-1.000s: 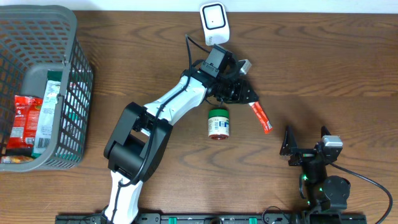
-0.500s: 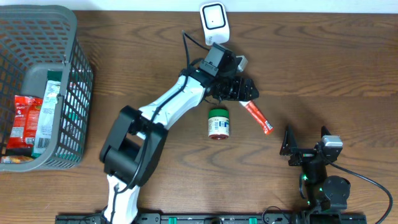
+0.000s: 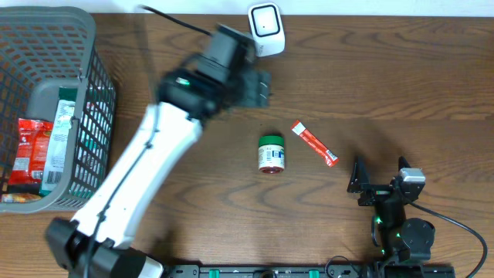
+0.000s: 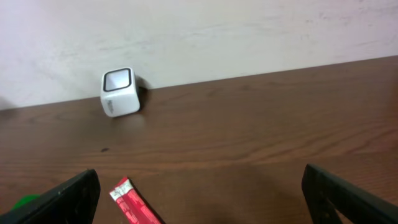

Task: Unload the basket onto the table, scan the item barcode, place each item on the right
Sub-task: 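Release the red packet on the table and swing left gripper to basket, then reach into the basket and grasp the green-and-white wipes pack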

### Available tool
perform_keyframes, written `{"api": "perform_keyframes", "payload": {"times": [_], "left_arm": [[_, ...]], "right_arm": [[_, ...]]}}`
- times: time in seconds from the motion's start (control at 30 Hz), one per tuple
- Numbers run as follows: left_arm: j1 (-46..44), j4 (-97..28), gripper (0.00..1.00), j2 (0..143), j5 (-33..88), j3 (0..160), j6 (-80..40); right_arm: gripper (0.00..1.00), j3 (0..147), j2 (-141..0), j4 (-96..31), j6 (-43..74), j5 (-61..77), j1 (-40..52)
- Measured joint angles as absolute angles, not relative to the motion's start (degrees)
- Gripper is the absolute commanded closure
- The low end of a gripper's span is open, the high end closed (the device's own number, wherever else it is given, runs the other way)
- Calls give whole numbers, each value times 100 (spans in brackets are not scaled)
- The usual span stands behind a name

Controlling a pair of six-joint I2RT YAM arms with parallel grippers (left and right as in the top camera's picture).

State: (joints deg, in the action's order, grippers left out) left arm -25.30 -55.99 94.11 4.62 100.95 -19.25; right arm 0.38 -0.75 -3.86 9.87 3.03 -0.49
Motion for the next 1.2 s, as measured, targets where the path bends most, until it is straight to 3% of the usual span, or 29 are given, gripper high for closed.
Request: {"api": "perform_keyframes", "payload": {"times": [0.13,0.3,0.57,0.83,1.2], "left_arm": [[-1406,-6573,19,9384,-128,11249,-1925],[294,-6807,18,9277,-467,11730,-1973],[2408,-7096,5,9426,-635,11585,-2099],[3253,-7229,1,9891,-497,11083,-2073],[3334,-7192,0,11004,-19,10989,-2029]], "right_arm": [[1,38,-75,-386,987,303,-49],[1,38,-75,-386,987,303,-49],[1,38,-75,-386,987,303,-49],[1,38,-75,-386,987,303,-49],[1,38,-75,-386,987,303,-49]]}}
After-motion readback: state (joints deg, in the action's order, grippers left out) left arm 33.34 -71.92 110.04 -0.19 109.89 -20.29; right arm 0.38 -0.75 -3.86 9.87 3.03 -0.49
